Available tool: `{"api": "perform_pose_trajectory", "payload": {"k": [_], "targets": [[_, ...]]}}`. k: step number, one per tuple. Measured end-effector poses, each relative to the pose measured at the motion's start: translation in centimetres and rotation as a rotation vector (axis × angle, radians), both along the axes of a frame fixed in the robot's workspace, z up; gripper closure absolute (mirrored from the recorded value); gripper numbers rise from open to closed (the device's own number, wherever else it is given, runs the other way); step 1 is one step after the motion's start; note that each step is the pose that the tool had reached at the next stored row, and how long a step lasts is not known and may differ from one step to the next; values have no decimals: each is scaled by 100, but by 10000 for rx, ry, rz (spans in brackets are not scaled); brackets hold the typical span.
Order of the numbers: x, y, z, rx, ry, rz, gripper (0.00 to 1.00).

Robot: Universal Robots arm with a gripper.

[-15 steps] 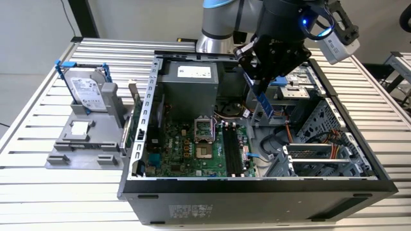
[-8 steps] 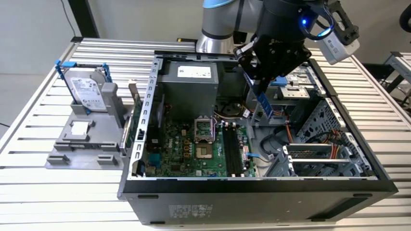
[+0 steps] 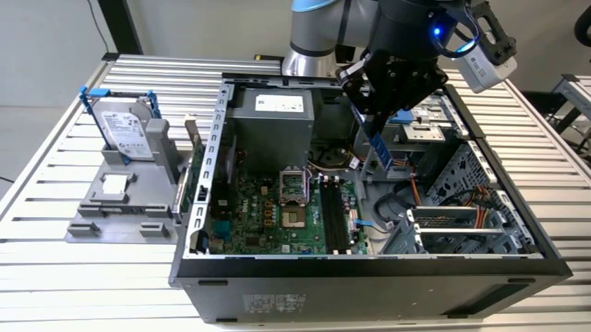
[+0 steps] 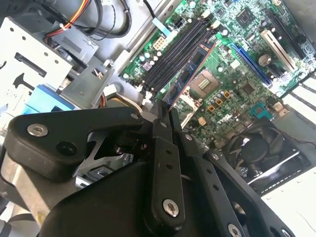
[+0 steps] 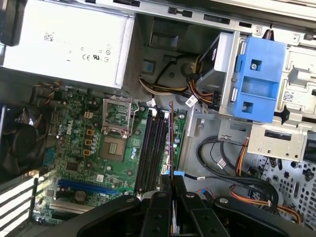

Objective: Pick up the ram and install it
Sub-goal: 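Insert the ram into the slot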

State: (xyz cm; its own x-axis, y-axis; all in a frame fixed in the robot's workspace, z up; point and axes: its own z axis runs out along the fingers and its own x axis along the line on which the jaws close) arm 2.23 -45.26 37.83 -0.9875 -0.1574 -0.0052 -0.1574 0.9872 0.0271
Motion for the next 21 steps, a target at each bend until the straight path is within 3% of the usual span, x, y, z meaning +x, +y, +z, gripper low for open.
{"api": "perform_pose_trajectory", "payload": {"k": [5, 12, 18, 21], "targets": [[-1, 0, -6, -4, 1, -36, 100], [0, 0, -109, 0, 0, -91, 100], [0, 0, -209, 1, 0, -1076, 100], [0, 0, -261, -1, 0, -1216, 100]]}}
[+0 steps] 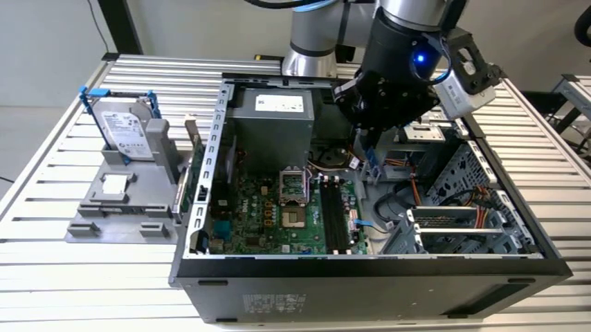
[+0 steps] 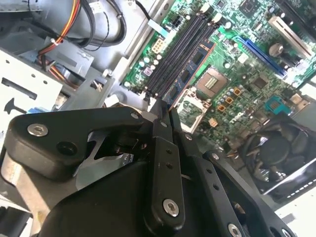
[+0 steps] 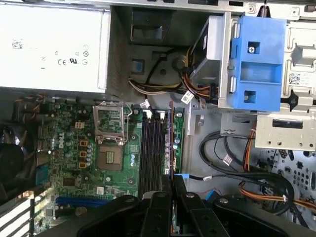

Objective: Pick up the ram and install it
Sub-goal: 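Insert the ram into the slot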

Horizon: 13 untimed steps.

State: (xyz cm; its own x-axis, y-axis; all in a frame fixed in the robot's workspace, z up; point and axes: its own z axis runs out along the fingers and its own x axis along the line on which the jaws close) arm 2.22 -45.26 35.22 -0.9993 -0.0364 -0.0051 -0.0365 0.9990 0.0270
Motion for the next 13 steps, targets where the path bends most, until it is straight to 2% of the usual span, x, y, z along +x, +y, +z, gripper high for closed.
{"api": "perform_pose_trajectory", "payload": {"k": [1, 2, 9, 13], "targets": [[0, 0, -19, 0, 0, -41, 100], [0, 0, -90, 1, 0, -194, 100], [1, -1, -218, -9, -1, -243, 100], [1, -1, -235, -15, 0, -244, 100]]}}
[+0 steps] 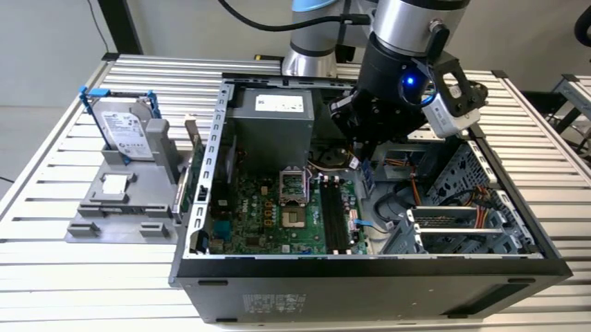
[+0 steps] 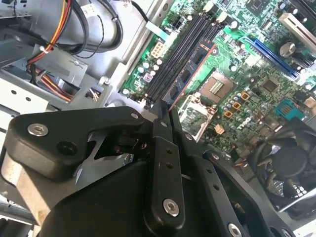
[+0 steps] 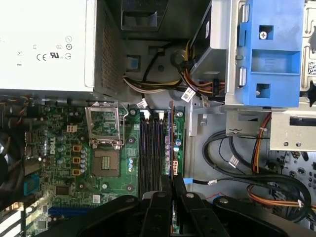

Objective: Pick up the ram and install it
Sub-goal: 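Insert the ram into the slot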

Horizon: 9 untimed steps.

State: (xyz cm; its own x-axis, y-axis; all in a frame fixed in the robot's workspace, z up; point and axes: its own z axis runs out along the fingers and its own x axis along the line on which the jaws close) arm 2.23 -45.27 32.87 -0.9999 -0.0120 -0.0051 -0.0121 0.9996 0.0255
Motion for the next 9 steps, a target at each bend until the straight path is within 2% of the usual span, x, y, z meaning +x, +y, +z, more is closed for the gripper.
{"api": "perform_pose_trajectory", "payload": {"k": [3, 9], "targets": [[0, 0, -2, 1, 0, 1, 100], [-2, -9, -100, 1, 1, -41, 100]]}}
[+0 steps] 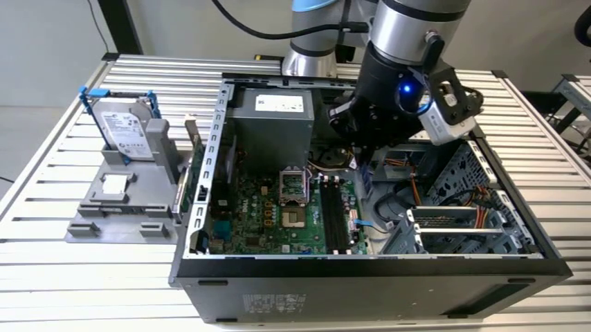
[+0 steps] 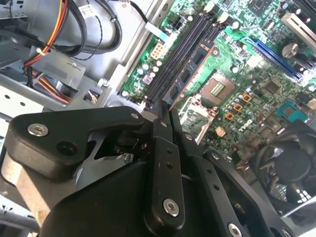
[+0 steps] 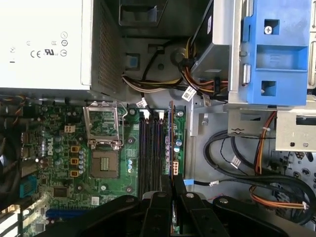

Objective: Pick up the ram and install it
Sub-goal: 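Insert the ram into the slot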

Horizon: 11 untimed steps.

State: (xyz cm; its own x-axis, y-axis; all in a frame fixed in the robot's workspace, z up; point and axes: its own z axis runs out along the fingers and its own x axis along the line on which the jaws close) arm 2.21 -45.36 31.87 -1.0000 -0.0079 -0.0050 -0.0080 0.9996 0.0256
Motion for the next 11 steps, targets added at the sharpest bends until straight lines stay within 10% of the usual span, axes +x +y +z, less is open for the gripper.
{"api": "perform_pose_trajectory", "payload": {"k": [11], "targets": [[0, -24, -201, 0, 0, -96, 100]]}}
